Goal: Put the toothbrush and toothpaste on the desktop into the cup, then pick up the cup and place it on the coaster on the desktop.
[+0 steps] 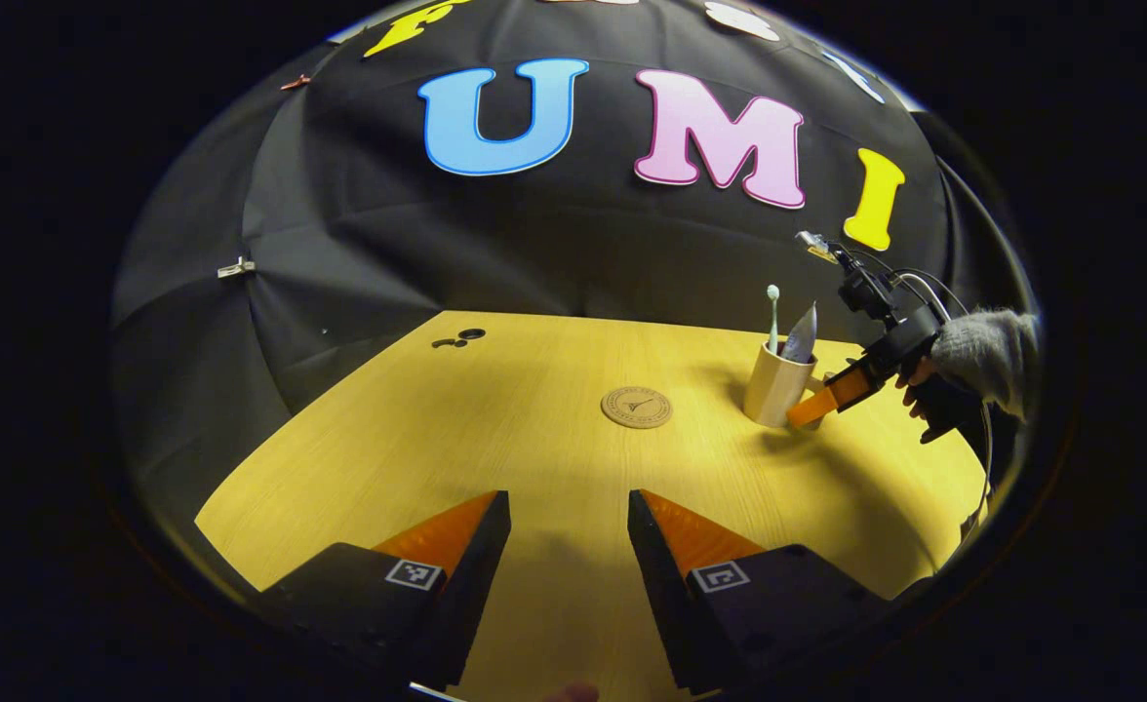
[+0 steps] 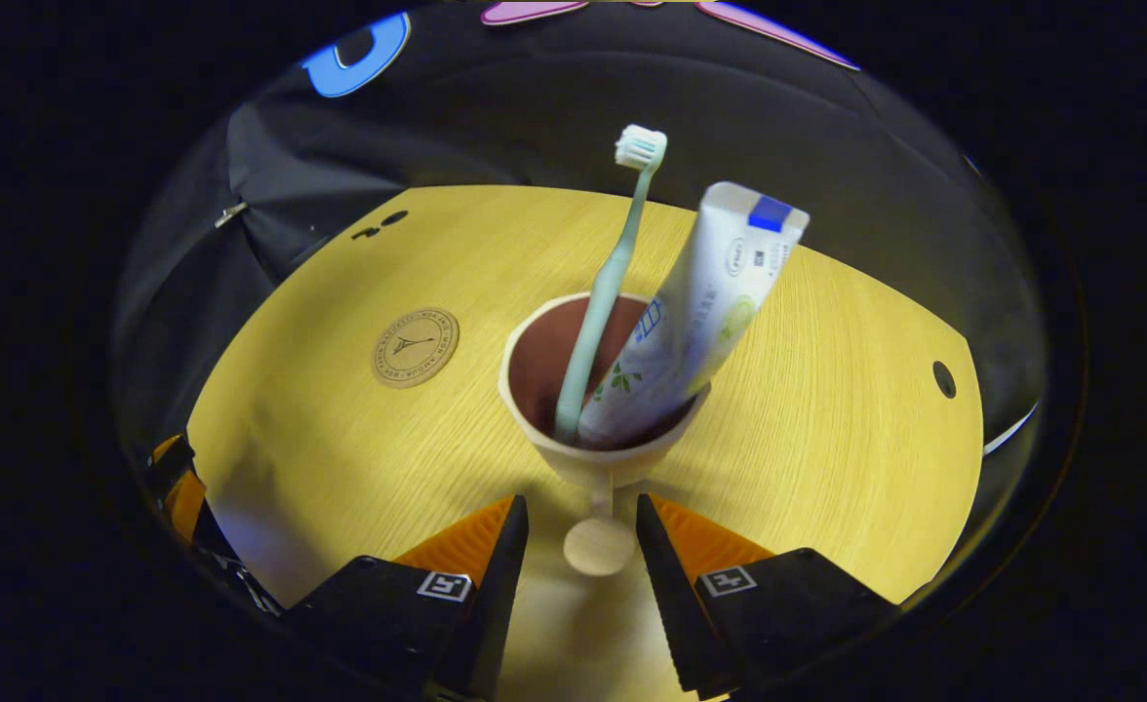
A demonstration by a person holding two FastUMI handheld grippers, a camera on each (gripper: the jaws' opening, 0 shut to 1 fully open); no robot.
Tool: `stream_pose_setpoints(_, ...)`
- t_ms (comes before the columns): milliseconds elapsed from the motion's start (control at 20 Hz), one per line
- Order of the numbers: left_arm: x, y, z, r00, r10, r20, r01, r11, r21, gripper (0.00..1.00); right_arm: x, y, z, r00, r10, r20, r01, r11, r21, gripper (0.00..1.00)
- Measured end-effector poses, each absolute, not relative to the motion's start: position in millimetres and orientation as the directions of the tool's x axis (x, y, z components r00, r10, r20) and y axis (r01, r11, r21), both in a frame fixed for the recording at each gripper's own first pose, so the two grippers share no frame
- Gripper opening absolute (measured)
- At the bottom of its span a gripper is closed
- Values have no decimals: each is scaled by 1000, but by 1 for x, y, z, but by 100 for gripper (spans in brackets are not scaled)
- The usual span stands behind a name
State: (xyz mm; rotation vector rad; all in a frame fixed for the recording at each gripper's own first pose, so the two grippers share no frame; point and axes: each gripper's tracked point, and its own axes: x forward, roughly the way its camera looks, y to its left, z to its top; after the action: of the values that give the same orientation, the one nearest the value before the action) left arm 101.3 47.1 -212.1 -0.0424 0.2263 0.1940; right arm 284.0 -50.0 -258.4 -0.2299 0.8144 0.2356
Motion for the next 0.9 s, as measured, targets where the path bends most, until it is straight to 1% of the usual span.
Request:
stream_pose_setpoints(100,102,51,-217,953,195,-234,-204,979,-15,78,289,-47,-262,644,113,-757,-297,948,-111,69)
stream_pose_setpoints(150,101,53,-219,951,196,-238,-206,978,-16,78,292,-47,-262,635,104,-765,-296,948,-118,60)
stream_pose_setpoints(200,102,55,-221,950,196,-242,-207,978,-20,78,291,-48,-263,624,97,-775,-298,947,-121,69)
stream_pose_setpoints(300,104,58,-225,947,196,-253,-208,978,-22,78,294,-52,-265,604,74,-793,-286,949,-130,69)
stream_pose_setpoints(350,104,60,-226,946,198,-256,-209,978,-18,78,294,-54,-266,593,65,-802,-279,951,-130,60)
stream_pose_setpoints(400,104,61,-225,946,198,-256,-209,978,-18,78,294,-56,-266,578,60,-814,-271,955,-122,63)
stream_pose_setpoints(450,105,62,-223,947,198,-253,-210,977,-20,78,296,-57,-267,568,50,-822,-258,959,-120,43)
stream_pose_setpoints(500,106,62,-222,948,197,-251,-209,978,-22,78,294,-56,-263,570,50,-820,-272,953,-131,40)
stream_pose_setpoints(550,106,63,-222,948,196,-250,-209,978,-22,78,296,-58,-270,573,43,-819,-300,940,-160,32)
stream_pose_setpoints(650,107,63,-223,948,192,-253,-204,979,-19,78,292,-55,-266,578,63,-814,-341,925,-170,30)
stream_pose_setpoints(700,107,63,-223,948,189,-255,-200,980,-18,78,291,-53,-263,579,72,-812,-349,922,-167,36)
stream_pose_setpoints(800,107,65,-225,948,186,-259,-196,980,-16,78,288,-42,-266,577,93,-812,-363,919,-152,22)
stream_pose_setpoints(850,107,66,-225,949,183,-258,-194,981,-17,78,288,-40,-264,573,102,-813,-366,919,-143,34)
stream_pose_setpoints(900,106,67,-224,949,180,-259,-191,981,-18,83,286,-36,-260,577,110,-809,-368,920,-137,29)
